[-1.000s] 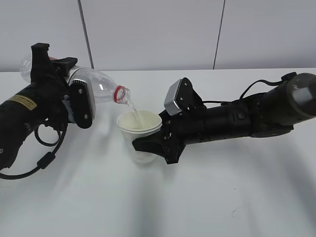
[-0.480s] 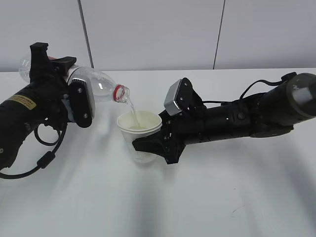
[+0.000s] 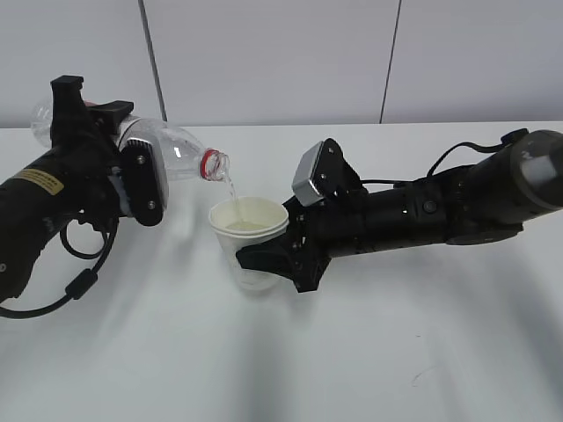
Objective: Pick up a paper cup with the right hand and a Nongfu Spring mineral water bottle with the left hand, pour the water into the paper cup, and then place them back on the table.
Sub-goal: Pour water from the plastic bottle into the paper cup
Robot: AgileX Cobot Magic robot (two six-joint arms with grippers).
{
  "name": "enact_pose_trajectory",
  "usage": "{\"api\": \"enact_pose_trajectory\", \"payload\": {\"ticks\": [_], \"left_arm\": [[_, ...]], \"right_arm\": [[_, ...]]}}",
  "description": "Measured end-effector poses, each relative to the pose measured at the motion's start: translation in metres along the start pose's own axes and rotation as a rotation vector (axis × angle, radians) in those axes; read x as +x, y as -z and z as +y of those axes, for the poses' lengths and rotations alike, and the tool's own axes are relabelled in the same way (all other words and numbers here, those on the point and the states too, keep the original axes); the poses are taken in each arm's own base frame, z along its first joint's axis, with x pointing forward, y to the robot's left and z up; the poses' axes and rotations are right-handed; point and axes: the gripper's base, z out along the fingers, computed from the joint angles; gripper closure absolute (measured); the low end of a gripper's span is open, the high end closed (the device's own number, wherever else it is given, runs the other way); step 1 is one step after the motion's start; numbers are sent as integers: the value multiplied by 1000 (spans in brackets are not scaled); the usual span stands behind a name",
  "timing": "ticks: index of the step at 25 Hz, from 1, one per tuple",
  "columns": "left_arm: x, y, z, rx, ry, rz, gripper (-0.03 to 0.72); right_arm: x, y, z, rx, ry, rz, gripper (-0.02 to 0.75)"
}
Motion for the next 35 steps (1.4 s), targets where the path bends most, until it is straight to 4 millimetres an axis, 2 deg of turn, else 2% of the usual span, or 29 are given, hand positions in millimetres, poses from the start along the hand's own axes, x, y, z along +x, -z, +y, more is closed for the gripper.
{"api": "enact_pose_trajectory", "payload": {"ticks": [20, 26, 35], "left_arm": [[3, 0, 0, 13, 93, 31, 315], [3, 1, 0, 14, 190, 41, 315], [-12, 4, -3, 22, 403, 76, 315]], "right_arm": [[0, 0, 0, 0, 0, 0, 303], [-1, 0, -1, 10, -10, -8, 303], [-2, 0, -3, 35, -36, -27, 303]]}}
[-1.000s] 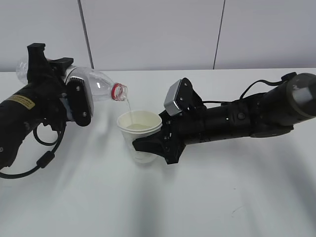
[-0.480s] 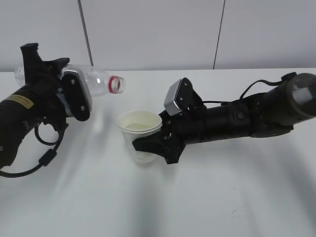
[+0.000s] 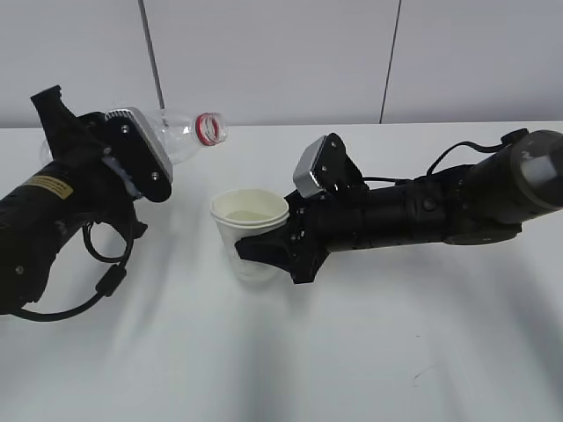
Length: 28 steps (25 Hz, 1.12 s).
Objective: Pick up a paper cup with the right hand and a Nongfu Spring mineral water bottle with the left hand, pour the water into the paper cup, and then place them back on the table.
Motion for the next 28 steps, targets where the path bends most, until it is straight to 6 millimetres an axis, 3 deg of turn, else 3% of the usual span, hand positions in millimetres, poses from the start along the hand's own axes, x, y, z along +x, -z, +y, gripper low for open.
{"api": "enact_pose_trajectory", "payload": {"ticks": [9, 17, 28], "left_arm": [[3, 5, -4, -25, 237, 147, 315], [6, 6, -15, 71, 444, 202, 315], [6, 6, -18, 54, 894, 236, 315]], "right_arm": [[-2, 0, -2, 26, -24, -18, 303], [-4, 0, -6, 61, -59, -45, 303], [-6, 1, -9, 101, -97, -71, 303]]}}
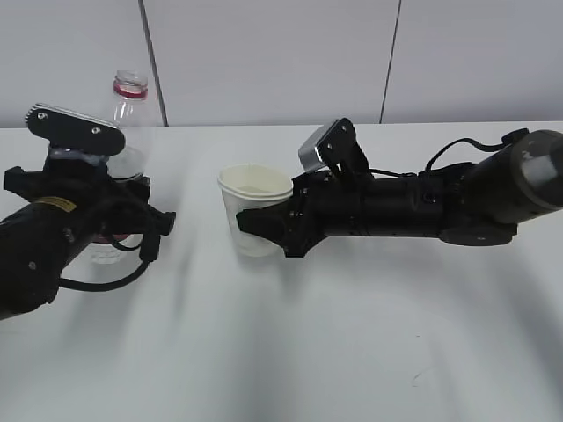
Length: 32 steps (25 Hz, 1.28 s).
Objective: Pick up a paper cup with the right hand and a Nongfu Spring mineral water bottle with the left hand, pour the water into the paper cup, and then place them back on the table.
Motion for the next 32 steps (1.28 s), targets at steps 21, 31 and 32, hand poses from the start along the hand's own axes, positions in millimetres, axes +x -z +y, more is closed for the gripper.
{"api": "enact_pose_trajectory", "payload": {"ticks": [21, 31, 32], "left_arm": [[-7, 1, -9, 101, 207, -62, 315], [-2, -3, -13, 123, 165, -78, 315], [0, -4, -14, 125, 159, -77, 315]], "right_arm": [[-4, 4, -25, 277, -64, -57, 303], [2, 13, -47, 538, -91, -7, 303], [2, 15, -50, 566, -104, -11, 303]]}}
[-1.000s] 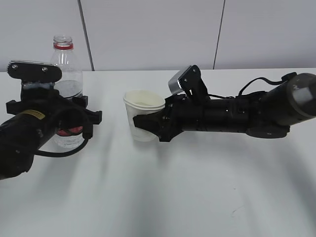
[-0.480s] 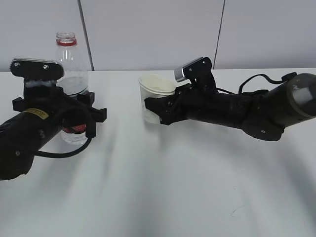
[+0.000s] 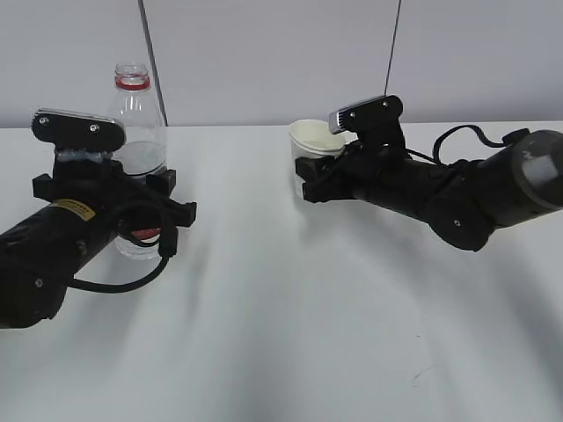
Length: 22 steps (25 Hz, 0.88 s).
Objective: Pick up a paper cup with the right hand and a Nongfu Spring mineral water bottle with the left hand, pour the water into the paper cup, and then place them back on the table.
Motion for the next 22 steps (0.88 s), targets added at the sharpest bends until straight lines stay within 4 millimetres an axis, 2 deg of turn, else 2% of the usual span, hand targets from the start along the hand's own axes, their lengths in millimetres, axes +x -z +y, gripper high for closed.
{"api": "enact_pose_trajectory", "payload": {"ticks": [5, 10, 22], "left_arm": [[-1, -1, 1, -7, -3, -20, 315], [-2, -2, 8, -25, -1, -25, 315], [-3, -4, 16, -33, -13, -36, 315]], "right_arm": [[1, 1, -15, 146, -100, 5, 303], [2, 4, -28, 263, -102, 9, 303], [28, -4, -34, 323, -82, 16, 303]]}}
